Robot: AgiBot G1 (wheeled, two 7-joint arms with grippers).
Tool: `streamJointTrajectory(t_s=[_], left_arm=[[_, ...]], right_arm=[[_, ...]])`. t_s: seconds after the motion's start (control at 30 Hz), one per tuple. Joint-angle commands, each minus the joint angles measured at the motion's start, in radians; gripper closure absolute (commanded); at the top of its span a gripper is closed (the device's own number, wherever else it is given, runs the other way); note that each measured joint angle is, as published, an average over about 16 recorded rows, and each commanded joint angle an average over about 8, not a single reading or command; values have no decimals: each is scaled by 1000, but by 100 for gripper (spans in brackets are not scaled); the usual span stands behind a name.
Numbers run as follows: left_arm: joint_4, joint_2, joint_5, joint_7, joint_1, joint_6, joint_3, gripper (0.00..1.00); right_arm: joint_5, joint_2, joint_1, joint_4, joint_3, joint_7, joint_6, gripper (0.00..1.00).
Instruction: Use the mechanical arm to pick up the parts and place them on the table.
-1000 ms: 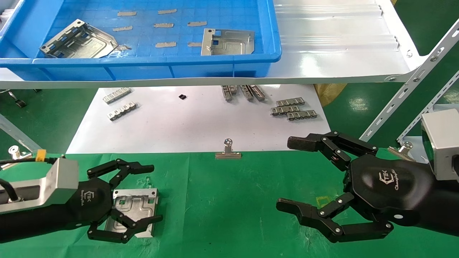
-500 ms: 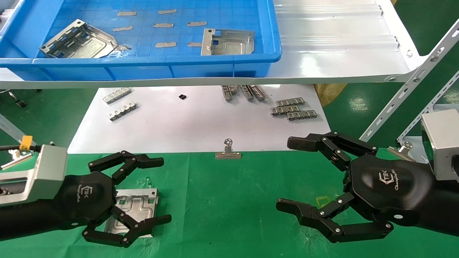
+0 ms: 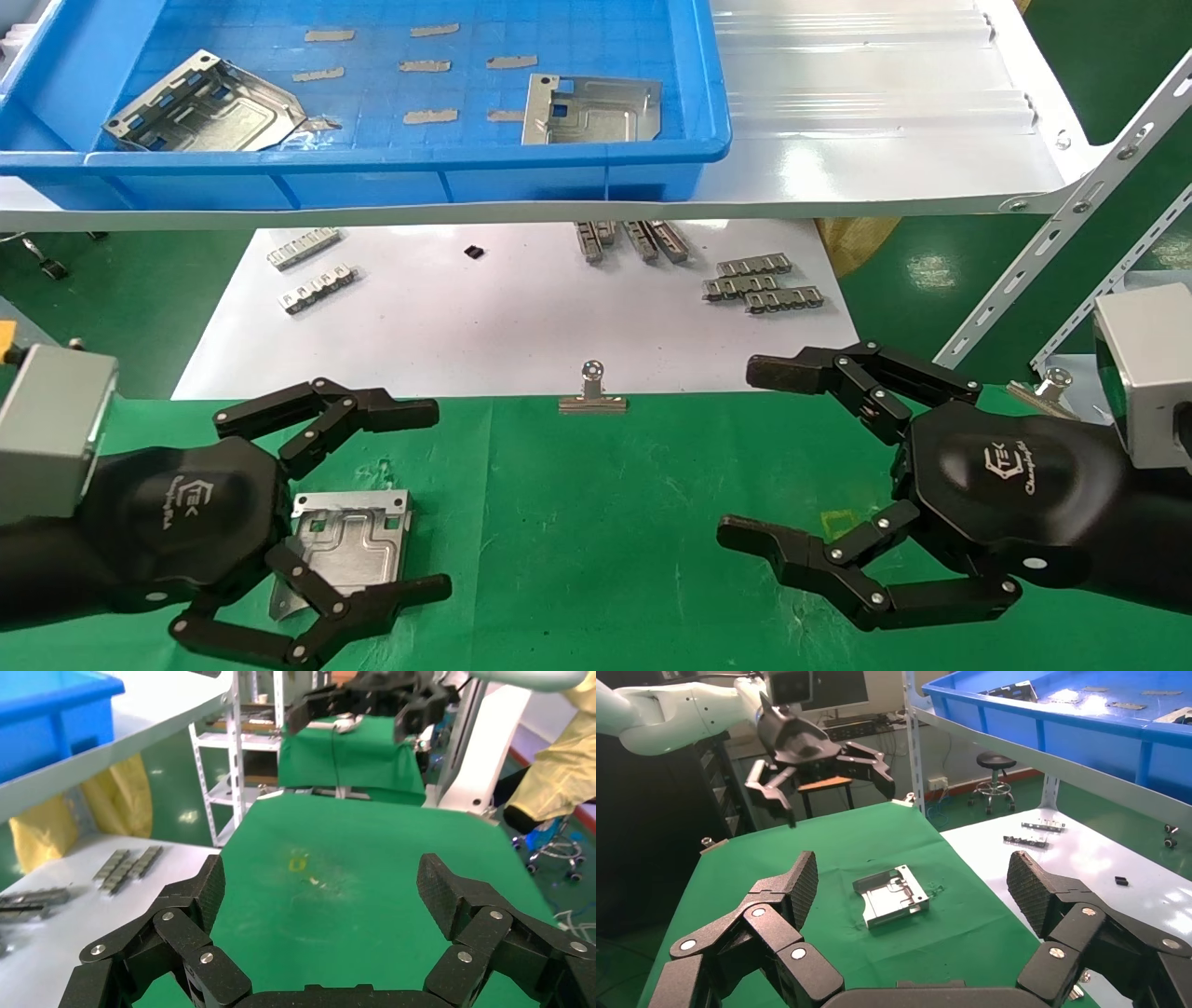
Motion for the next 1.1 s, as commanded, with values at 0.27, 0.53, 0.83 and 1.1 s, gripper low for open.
streamJointTrajectory(t_s=[0.27, 0.53, 0.83, 1.1], left_arm=[[-58, 8, 5, -92, 24, 38, -92, 0], [-83, 11, 6, -126, 36, 56, -134, 0], [-78, 11, 6, -119, 34, 52, -124, 0], [-75, 11, 6, -116, 32, 50, -119, 0]], right_arm=[[0, 0, 0, 0, 0, 0, 0, 0], [0, 0, 0, 0, 0, 0, 0, 0], [0, 0, 0, 0, 0, 0, 0, 0], [0, 0, 0, 0, 0, 0, 0, 0]])
